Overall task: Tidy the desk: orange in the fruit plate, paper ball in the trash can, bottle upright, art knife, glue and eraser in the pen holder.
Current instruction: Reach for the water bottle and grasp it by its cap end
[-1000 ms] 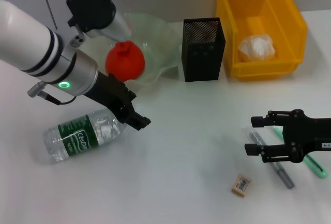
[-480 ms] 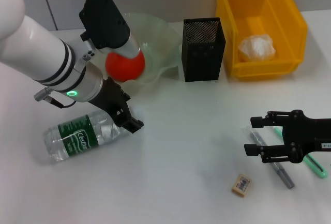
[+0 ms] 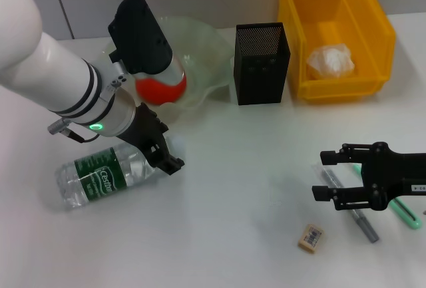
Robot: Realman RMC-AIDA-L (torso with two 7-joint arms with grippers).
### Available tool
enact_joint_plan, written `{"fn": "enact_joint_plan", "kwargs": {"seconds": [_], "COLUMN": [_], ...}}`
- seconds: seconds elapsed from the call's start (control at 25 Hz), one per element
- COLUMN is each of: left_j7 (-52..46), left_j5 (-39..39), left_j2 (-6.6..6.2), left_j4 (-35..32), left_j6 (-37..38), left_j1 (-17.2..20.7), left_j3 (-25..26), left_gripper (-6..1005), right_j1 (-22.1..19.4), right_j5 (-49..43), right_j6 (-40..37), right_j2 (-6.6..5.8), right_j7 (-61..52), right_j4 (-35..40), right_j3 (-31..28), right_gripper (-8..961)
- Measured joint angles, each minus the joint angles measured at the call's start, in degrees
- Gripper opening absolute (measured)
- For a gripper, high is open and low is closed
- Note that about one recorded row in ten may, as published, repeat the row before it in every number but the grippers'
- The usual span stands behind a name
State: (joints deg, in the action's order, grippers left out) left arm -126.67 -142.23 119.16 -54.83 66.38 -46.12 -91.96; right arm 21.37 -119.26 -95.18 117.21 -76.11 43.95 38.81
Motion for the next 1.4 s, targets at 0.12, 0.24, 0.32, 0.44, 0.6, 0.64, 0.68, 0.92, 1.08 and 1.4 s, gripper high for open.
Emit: {"fn": "enact_joint_plan", "kwargs": {"seconds": [0.12, 0.24, 0.32, 0.44, 0.6, 0.64, 0.68, 0.92, 1.08, 1.4], "left_j7": [0.2, 0.2, 0.2, 0.2, 0.3, 0.3, 0.3, 0.3, 0.3, 0.3], "left_j5": [0.0, 0.0, -0.2, -0.4, -0.5, -0.5, -0.5, -0.5, -0.5, -0.5], "left_j2": [0.01, 0.02, 0.02, 0.02, 0.03, 0.02, 0.02, 0.02, 0.03, 0.02], "left_j4": [0.1, 0.2, 0.3, 0.4, 0.4, 0.4, 0.4, 0.6, 1.3, 1.2], "left_j6": [-0.2, -0.6, -0.8, -1.1, -2.0, -2.2, -2.3, -2.5, -2.5, -3.0], "left_j1": [0.0, 0.0, 0.1, 0.1, 0.1, 0.1, 0.1, 0.2, -0.1, -0.3], "left_j3": [-0.2, -0.6, -0.6, -0.9, -1.7, -1.9, -1.9, -2.1, -3.7, -4.2], "left_gripper": [776, 775, 774, 773, 771, 771, 770, 767, 730, 516], "right_j1": [0.1, 0.1, 0.1, 0.2, 0.1, 0.1, 0.1, 0.1, 0.0, 0.1], "right_j5": [0.0, 0.0, 0.0, 0.0, 0.0, 0.0, 0.0, 0.0, 0.0, 0.0], "right_j6": [0.0, 0.0, 0.0, 0.0, 0.0, 0.0, 0.0, 0.0, 0.0, 0.0], "right_j2": [0.10, 0.14, 0.20, 0.20, 0.21, 0.21, 0.21, 0.21, 0.21, 0.21], "right_j7": [0.0, 0.0, 0.0, 0.0, -0.1, -0.1, -0.1, -0.1, -0.1, -0.2], "right_j4": [0.0, 0.0, 0.0, 0.0, 0.0, 0.0, 0.0, 0.0, 0.1, 0.1], "right_j3": [0.0, -0.1, -0.1, -0.1, -0.1, -0.1, -0.1, -0.1, -0.1, -0.1], "right_gripper": [766, 766, 766, 766, 766, 766, 766, 766, 766, 767]}}
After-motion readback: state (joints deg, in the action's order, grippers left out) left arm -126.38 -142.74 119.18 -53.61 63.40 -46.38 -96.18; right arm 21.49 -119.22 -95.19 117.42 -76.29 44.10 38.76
